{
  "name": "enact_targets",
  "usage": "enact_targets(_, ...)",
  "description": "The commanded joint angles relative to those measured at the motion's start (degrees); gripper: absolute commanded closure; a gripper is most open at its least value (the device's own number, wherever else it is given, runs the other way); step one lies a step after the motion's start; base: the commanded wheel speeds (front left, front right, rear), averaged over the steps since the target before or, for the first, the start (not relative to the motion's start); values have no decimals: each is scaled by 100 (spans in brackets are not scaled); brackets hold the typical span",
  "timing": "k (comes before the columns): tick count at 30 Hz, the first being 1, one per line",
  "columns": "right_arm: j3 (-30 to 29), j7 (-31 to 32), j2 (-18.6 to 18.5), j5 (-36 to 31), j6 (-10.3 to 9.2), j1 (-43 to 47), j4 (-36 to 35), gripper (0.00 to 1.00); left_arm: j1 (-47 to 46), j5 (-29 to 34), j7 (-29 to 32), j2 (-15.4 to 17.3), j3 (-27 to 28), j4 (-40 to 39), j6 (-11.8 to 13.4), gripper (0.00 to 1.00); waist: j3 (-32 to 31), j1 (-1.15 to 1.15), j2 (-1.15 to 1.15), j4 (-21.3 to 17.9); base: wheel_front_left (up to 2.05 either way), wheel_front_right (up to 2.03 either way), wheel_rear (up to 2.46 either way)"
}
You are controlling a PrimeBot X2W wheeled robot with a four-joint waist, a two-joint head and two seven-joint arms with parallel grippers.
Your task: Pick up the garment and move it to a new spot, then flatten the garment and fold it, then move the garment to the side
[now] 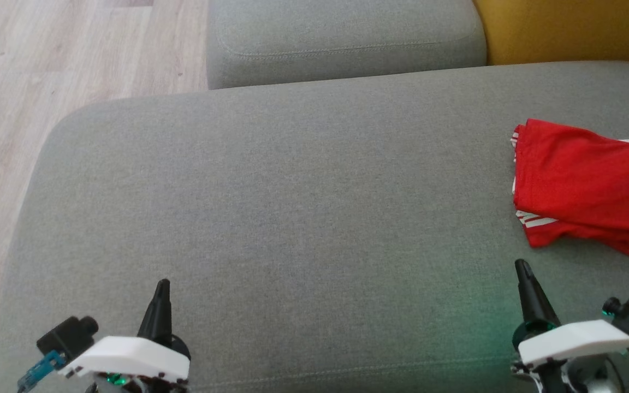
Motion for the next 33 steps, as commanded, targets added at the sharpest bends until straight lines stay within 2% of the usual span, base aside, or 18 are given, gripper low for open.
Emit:
enact_targets(1,24,46,-88,159,-1,-329,-176,100,-354,-160,26,74,196,-140,-48,100,3,0,0,-3,0,0,0)
enact_targets(33,-184,559,-97,2202,-2,-571,-132,100,-722,-2390,531,62,784,138,-496,100,90,0,0,-95,0,0,0)
